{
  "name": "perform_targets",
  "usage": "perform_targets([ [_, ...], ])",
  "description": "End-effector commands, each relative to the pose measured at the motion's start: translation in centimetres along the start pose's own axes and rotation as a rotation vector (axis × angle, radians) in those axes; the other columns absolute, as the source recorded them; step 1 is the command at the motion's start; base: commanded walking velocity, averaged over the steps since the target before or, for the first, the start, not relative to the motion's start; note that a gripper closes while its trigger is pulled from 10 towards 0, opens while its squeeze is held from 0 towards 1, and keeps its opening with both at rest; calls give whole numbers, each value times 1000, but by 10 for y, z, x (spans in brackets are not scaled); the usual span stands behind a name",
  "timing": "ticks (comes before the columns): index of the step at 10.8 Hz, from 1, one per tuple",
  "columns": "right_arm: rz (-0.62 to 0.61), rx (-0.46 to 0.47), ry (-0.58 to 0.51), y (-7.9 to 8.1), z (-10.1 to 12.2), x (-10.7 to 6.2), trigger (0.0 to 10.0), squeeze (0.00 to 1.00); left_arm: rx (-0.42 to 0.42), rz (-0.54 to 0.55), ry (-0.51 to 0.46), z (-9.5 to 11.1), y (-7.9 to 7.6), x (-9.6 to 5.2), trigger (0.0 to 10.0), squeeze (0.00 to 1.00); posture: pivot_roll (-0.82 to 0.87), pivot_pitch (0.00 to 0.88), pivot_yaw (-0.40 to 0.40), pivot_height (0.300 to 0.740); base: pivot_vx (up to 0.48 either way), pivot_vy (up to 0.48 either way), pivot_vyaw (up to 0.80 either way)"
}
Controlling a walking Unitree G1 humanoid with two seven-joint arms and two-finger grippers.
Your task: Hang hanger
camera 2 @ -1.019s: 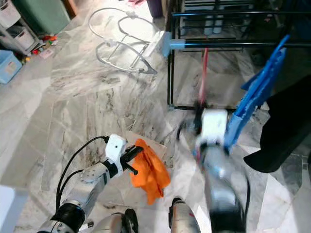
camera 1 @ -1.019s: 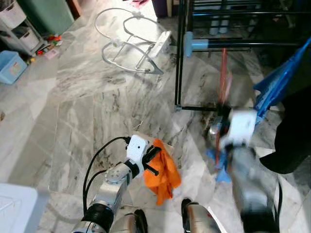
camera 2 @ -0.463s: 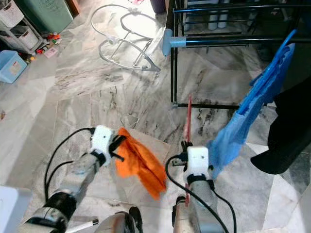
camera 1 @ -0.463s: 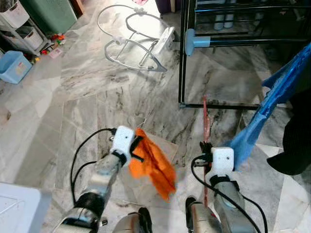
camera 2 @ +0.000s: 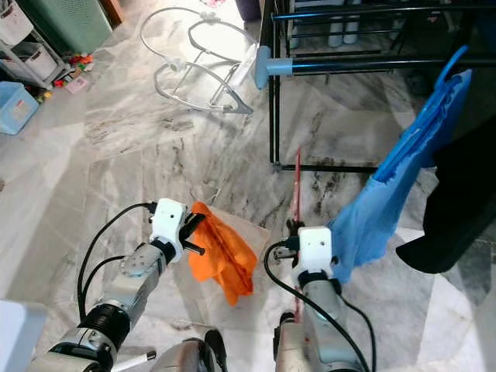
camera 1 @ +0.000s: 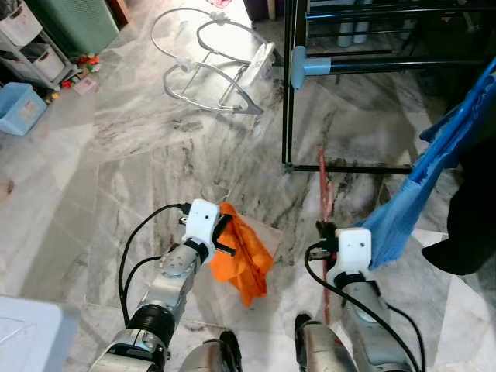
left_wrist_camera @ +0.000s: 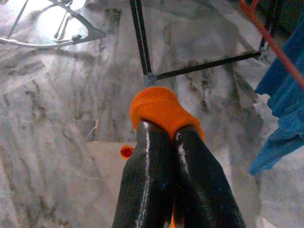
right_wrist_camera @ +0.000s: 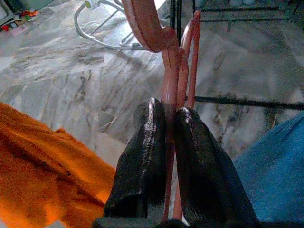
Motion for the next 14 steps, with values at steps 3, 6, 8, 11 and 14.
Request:
perform_targets([
  [3, 38, 25, 29, 11, -5, 0, 10000, 0, -9, 44, 10, -1, 4, 1, 10000, 0, -303, 208, 133, 740, -265, 0, 0],
  [6, 30, 28, 29, 6, -2, 4, 10000, 0, -20, 55, 15, -5, 4, -2, 10000, 0, -298, 205, 116, 740, -270, 0, 0],
  [8, 41, 28, 41, 6, -4, 4, 10000, 0, -23, 74, 18, -4, 9, -1, 10000, 0, -285, 197, 107, 740, -270, 0, 0],
  [11, 75, 37, 84, 6, -11, 1, 10000, 0, -30, 84, 24, -6, 6, -1, 10000, 0, -293, 179, 84, 740, -273, 0, 0],
  [14, 148, 30, 138, 11, -19, 0, 10000, 0, -40, 87, 46, -14, -1, -3, 10000, 0, -284, 120, 46, 740, -270, 0, 0],
])
Point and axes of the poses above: a point about 5 cm out from each wrist's last joint towards the gripper, its own x axis pointing out of the wrist towards the gripper, its own z axis along the axis of the wrist's last joint, y = z × x, the point moved 4 cm from there along x, pointing out of the wrist towards the gripper, and after that the axes turned 11 degrees about x, right-handed, at the moved point
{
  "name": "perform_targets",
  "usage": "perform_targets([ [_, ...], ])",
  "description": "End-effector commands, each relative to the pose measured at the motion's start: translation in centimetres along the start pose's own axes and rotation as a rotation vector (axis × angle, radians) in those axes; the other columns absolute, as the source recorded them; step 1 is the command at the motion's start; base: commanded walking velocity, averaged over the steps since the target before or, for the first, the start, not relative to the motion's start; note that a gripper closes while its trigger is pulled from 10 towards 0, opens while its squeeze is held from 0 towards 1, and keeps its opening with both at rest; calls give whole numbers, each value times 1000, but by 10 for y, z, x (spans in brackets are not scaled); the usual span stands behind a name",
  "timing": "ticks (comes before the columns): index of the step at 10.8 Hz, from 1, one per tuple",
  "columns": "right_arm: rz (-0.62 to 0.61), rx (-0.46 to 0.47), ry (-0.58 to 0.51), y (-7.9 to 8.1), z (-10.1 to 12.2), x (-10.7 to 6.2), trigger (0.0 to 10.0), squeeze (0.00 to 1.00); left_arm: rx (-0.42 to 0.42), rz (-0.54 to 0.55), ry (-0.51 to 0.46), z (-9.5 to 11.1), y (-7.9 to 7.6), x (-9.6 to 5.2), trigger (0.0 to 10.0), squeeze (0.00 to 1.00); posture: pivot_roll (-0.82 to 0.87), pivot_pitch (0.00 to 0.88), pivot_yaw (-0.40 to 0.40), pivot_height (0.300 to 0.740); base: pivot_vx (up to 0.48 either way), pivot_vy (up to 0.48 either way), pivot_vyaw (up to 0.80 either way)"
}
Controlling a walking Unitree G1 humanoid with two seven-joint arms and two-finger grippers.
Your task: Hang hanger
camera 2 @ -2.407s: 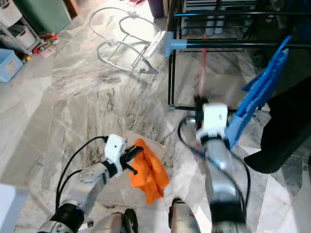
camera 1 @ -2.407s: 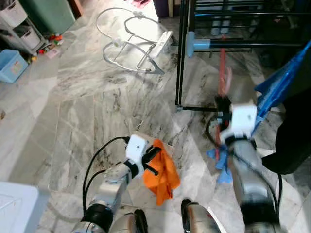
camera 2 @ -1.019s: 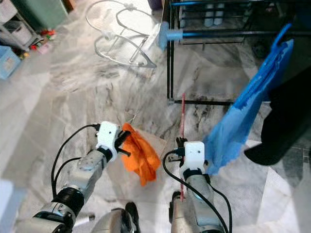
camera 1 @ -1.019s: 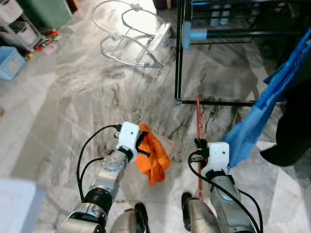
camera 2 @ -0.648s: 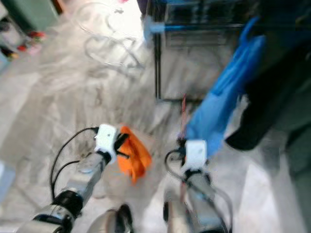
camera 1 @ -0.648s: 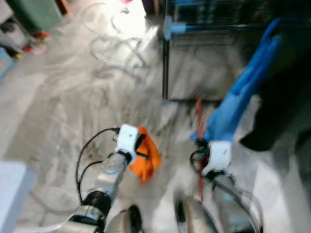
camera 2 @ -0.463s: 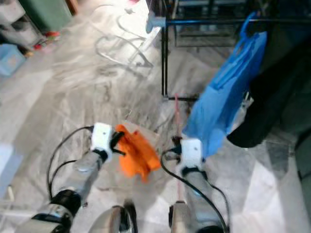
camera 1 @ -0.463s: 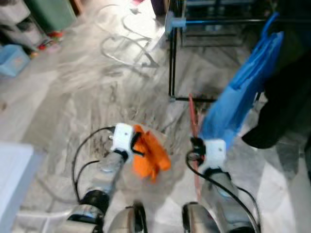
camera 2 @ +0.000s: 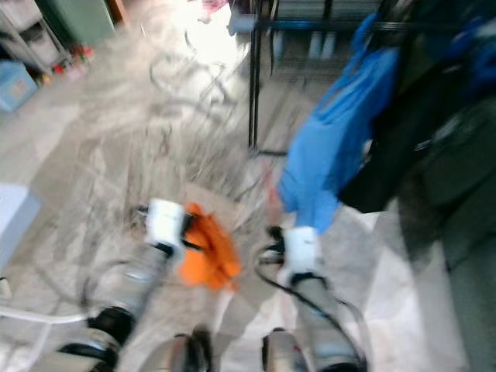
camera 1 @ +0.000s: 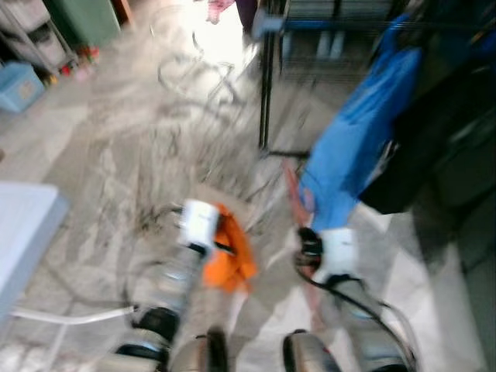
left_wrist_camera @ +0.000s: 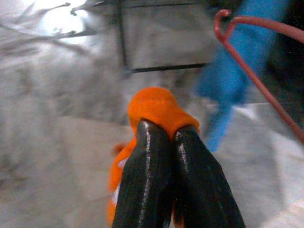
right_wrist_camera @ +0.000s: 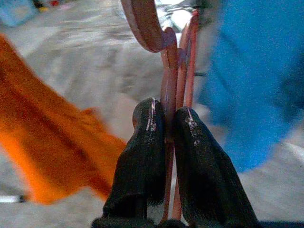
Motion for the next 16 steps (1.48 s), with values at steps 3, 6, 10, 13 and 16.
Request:
perform_targets([
  [3, 50, 17, 51, 8, -8, 7, 10000, 0, 2, 45, 46, -17, 5, -7, 10000, 0, -252, 32, 5, 740, -274, 0, 0],
  [6, 85, 2, 67, 10, -6, 16, 10000, 0, 12, 69, 63, -18, 3, -5, 10000, 0, -226, 0, -16, 740, -290, 0, 0],
  [10, 60, 25, 57, 12, -12, 17, 10000, 0, 47, 62, 52, -14, 10, -3, 10000, 0, -263, 0, 39, 740, -289, 0, 0],
  [13, 56, 12, 48, 11, -12, 14, 10000, 0, 31, 50, -24, 0, 15, -1, 10000, 0, -283, 47, 54, 740, 0, 0, 0],
  [16, 31, 7, 44, 3, -12, 11, 10000, 0, 33, 69, -48, 5, 25, -1, 10000, 0, -274, 74, 63, 740, 0, 0, 0],
])
Point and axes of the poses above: a point about 5 cm out from each wrist's last joint towards the gripper, its own x axis pointing out of the wrist towards the gripper, its own z axis along the axis of the wrist's last joint, y = z × x, the point moved 4 cm from there along x, pointing out of the wrist towards the gripper, and after that the axes turned 11 degrees about x, right-handed, at the moved point
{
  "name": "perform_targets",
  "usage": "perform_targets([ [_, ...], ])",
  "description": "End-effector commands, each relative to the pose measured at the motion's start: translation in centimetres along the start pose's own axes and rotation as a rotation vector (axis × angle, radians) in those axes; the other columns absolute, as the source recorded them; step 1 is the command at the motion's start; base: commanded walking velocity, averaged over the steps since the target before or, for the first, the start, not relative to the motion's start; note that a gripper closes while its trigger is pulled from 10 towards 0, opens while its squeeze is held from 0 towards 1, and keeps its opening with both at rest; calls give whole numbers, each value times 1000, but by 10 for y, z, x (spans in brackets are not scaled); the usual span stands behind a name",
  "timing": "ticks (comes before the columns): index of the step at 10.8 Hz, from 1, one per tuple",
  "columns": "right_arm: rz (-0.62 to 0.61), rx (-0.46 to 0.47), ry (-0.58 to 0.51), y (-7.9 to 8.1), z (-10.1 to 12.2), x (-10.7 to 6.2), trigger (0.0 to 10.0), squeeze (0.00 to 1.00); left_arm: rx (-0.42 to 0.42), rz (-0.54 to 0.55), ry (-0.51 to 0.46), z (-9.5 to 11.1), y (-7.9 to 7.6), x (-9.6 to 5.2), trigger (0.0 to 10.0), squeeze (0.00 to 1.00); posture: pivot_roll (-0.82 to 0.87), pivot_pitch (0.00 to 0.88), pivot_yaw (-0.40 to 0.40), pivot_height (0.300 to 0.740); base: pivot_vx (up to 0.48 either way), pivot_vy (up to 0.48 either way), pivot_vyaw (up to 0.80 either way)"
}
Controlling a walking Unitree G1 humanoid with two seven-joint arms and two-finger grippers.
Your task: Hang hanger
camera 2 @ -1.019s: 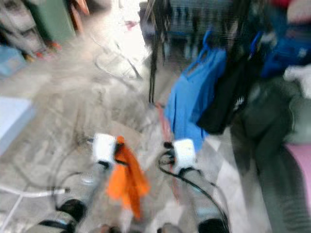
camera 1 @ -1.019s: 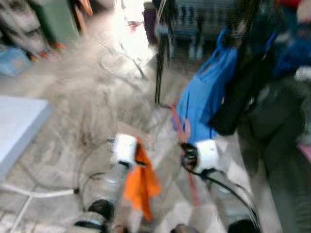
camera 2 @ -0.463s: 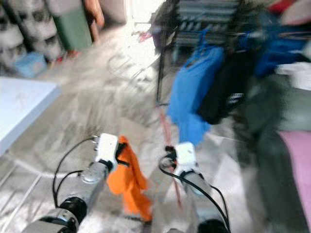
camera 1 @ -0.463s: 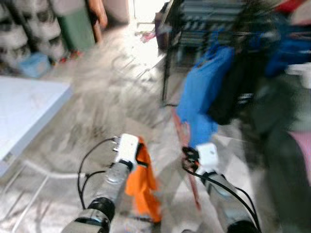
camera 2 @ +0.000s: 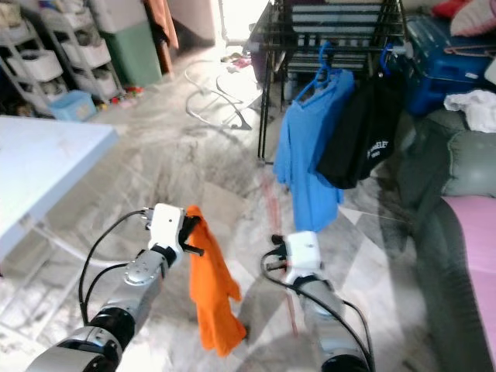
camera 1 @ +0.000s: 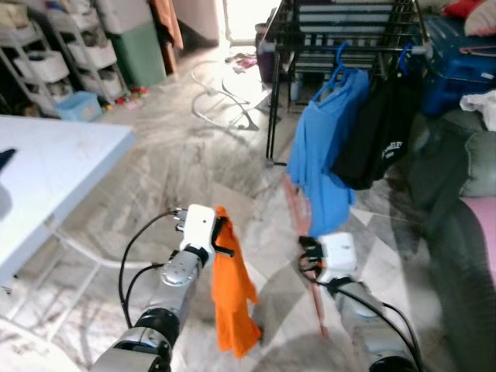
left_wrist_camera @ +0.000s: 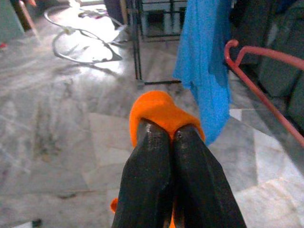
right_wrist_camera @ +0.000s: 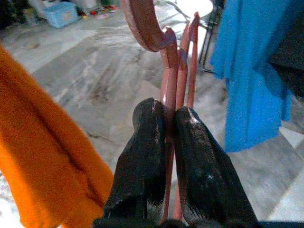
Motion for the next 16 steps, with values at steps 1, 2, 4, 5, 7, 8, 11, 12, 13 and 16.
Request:
perform_targets([
  [1, 13, 5, -27, 7, 6, 2, 10000, 0, 6, 2, -46, 10, 6, 1, 10000, 0, -273, 90, 68, 740, 0, 0, 0],
  [2, 20, -5, -30, 8, 6, 1, 10000, 0, 14, -44, -89, 17, 3, 1, 10000, 0, -276, 110, 72, 740, 0, 0, 0],
  [4, 85, -113, -24, -3, 15, -9, 10000, 0, 181, -150, -190, 45, 4, 8, 10000, 0, -275, 153, 75, 740, 0, 0, 0],
  [5, 109, -156, -31, -15, 27, -15, 10000, 0, 349, -194, -241, 65, 6, 13, 10000, 0, -278, 175, 83, 740, 0, 0, 0],
  [7, 142, -228, -44, -41, 57, -26, 10000, 0, 727, -193, -325, 113, 25, 24, 10000, 0, -281, 204, 111, 740, 0, 0, 0],
  [8, 174, -260, -64, -44, 75, -32, 10000, 0, 844, -159, -344, 136, 41, 27, 10000, 0, -283, 217, 125, 740, 0, 0, 0],
  [11, 371, -253, -11, -16, 82, -54, 10000, 0, 1144, -113, -290, 139, 64, 27, 10000, 0, -295, 247, 157, 740, 0, 0, 0],
  [12, 372, -250, 1, -17, 80, -56, 10000, 0, 1187, -104, -280, 137, 67, 27, 10000, 0, -297, 249, 157, 740, 0, 0, 0],
  [13, 393, -238, 21, -15, 79, -60, 10000, 0, 1215, -99, -269, 135, 69, 27, 10000, 0, -295, 250, 156, 740, 0, 0, 0],
  [16, 528, -197, 129, -1, 71, -73, 10000, 0, 1269, -59, -338, 140, 71, 22, 10000, 0, -278, 252, 146, 740, 0, 0, 0],
])
Point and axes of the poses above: a point about 5 cm out from each wrist's last joint towards the gripper, its own x axis pointing out of the wrist towards the gripper, its own z axis along the axis of the wrist's last joint, y = z × x, the point moved 4 cm from there along x, pointing out of the wrist towards the gripper, and after that the axes turned 11 degrees about x, right-handed, at the moved point
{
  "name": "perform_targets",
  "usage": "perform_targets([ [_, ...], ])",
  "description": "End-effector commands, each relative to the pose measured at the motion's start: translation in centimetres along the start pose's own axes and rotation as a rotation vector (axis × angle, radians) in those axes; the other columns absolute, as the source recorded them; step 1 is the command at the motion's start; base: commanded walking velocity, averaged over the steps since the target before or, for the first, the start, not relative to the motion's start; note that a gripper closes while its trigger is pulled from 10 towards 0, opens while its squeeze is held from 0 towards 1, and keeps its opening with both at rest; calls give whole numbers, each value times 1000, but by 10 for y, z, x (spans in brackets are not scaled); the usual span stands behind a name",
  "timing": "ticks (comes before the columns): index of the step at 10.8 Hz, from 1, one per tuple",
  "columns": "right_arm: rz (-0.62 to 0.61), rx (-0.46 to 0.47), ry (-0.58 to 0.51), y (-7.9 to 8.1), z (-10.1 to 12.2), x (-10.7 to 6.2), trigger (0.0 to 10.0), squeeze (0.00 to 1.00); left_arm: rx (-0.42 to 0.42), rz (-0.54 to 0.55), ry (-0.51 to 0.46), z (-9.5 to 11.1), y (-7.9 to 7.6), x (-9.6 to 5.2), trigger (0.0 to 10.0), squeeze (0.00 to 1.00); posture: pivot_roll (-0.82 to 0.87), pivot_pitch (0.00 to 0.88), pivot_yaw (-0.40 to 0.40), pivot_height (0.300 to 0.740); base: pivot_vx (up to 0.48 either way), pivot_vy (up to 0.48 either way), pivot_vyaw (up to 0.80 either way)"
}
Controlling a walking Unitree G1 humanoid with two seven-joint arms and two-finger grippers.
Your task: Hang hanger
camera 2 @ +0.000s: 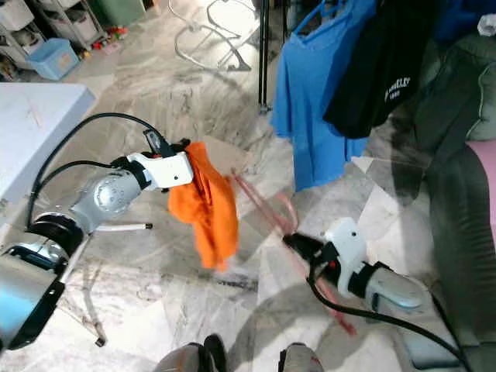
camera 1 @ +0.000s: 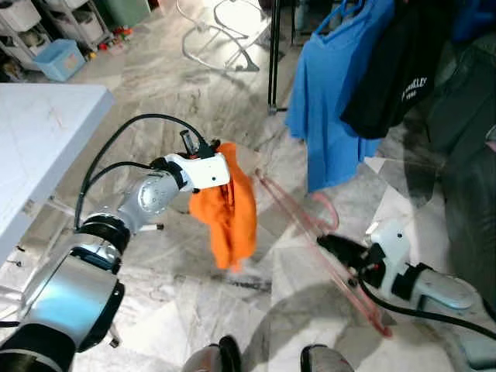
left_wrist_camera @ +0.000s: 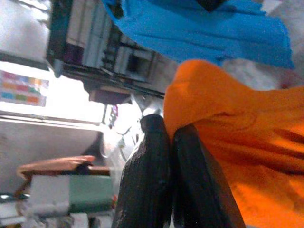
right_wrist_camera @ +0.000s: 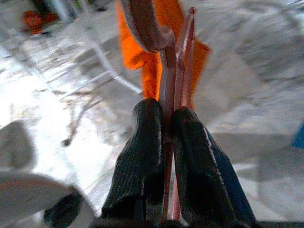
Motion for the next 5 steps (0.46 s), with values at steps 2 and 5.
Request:
perform_targets([
  [2, 152, 41, 35, 26, 0, 1, 10000, 0, 165, 10, 27, -11, 5, -5, 10000, 0, -270, 260, 147, 740, 0, 0, 0],
  [5, 184, 52, 46, 31, 1, -1, 10000, 0, 209, 70, 15, -13, 20, -7, 10000, 0, -268, 270, 158, 740, 0, 0, 0],
])
Point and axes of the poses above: a point about 5 cm out from each wrist's last joint towards the gripper, its own x axis pointing out of the wrist towards the gripper, its own z axis along the axis of the wrist's last joint, y = z × x, the point moved 4 cm from there along x, pointing out of the wrist towards the gripper, and after that the axes turned 11 degrees about x, right-handed, at the moved point
